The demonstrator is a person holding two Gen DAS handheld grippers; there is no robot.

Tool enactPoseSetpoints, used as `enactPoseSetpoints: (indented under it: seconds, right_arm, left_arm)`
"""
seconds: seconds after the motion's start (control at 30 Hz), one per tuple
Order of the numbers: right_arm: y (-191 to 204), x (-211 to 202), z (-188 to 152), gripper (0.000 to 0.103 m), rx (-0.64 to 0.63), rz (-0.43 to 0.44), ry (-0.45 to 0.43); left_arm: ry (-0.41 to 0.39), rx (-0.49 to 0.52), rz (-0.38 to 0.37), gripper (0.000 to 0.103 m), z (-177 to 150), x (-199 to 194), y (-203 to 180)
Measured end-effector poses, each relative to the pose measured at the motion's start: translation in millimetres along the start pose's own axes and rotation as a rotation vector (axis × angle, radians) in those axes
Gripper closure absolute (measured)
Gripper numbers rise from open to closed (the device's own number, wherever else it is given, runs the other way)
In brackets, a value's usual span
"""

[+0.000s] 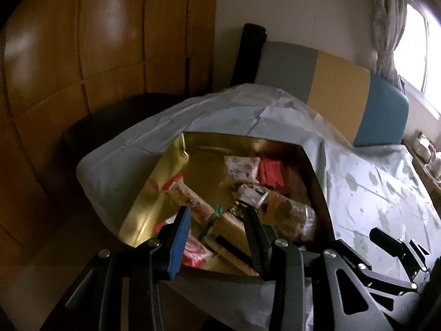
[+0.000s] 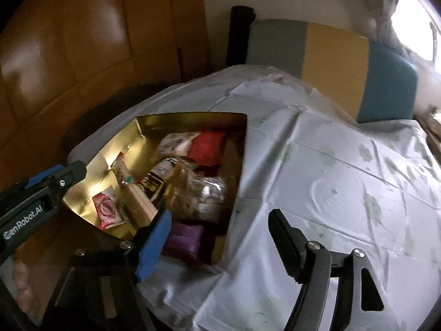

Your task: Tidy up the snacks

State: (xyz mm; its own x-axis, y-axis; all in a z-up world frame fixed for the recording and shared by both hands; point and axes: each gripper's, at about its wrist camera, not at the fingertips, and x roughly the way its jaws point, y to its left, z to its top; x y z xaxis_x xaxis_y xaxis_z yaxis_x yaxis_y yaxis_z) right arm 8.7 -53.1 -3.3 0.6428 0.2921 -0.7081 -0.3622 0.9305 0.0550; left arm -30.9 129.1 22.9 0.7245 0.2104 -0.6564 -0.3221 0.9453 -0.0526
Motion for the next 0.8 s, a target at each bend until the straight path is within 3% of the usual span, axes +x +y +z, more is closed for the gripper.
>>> enactPoseSetpoints:
  seconds: [0.1,0.3,0.8]
  right_arm:
    - [-5.7,-0.7,-5.0,0.029,0.021,-0.01,0.012]
    - [-11.3,-6.5,-9.9,0.024,0.039,-0.02,0.006]
    - [-10.2,-8.9,-11.7,0.022,0.044,-0.026,-0.009]
  left_arm:
    - [-0.012,0.011,-0.009,0.062,-2.3,-4.3,-7.1]
    - [-0.028,0.027,0.052,0.062,-2.8,-10.8,-18.1]
    - [-0.04,-0.013,0.089,0.062,-2.7,-11.6,-7.8]
